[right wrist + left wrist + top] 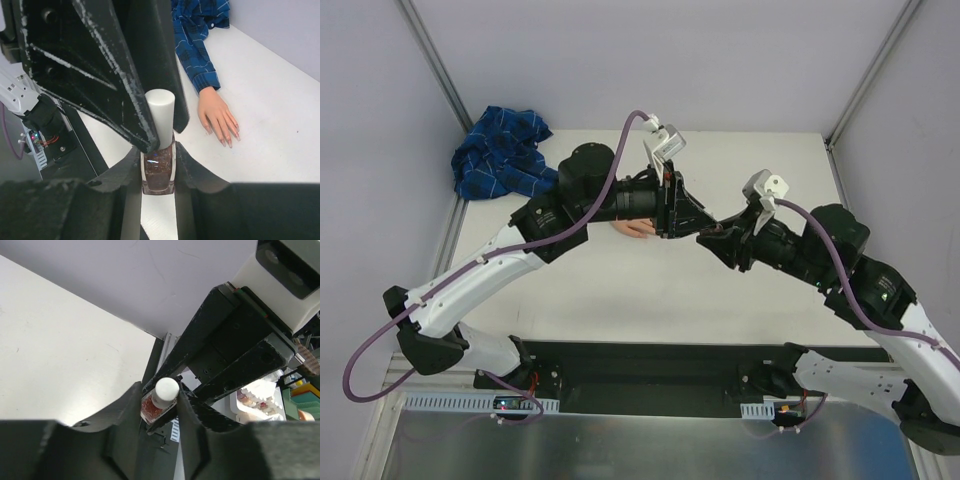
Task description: Paint the nails
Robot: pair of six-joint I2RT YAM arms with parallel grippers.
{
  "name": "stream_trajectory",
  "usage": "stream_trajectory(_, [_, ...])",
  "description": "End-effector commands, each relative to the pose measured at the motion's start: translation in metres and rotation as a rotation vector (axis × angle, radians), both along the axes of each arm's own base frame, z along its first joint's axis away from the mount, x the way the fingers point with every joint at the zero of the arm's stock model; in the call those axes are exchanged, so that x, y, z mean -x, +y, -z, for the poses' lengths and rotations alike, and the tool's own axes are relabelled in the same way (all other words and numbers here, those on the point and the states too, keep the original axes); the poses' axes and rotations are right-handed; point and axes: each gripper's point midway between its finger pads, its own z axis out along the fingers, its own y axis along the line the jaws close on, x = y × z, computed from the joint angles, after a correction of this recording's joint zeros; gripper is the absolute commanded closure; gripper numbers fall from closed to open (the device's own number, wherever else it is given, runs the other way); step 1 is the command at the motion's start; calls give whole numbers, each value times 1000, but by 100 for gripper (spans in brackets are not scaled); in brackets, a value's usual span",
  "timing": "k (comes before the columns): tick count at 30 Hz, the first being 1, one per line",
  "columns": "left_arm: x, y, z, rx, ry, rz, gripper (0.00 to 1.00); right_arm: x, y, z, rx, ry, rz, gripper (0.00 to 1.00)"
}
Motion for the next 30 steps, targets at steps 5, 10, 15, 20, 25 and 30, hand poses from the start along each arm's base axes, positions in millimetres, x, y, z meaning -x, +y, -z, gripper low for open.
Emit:
stream_trajectory(5, [29,-3,-14,33,-83,181,100,12,-3,-44,-144,-53,-26,100])
stream_trajectory(10, [118,37,-29,124,-55,876,100,130,19,-54,-185,5,-752,100])
stream_trajectory(15, [127,52,-32,181,-150,883,100,151,17,-63,-232,49,-885,100])
stream_trajectory(20, [86,47,-36,172,-150,624,52,127,16,-54,-211,33,-725,100])
stream_trajectory(25, [71,54,-43,160,-223,444,16,84,19,-39,-139,21,-496,100])
stream_trajectory(30, [22,53,-46,135,-188,99,4,33,16,-28,-88,9,-238,100])
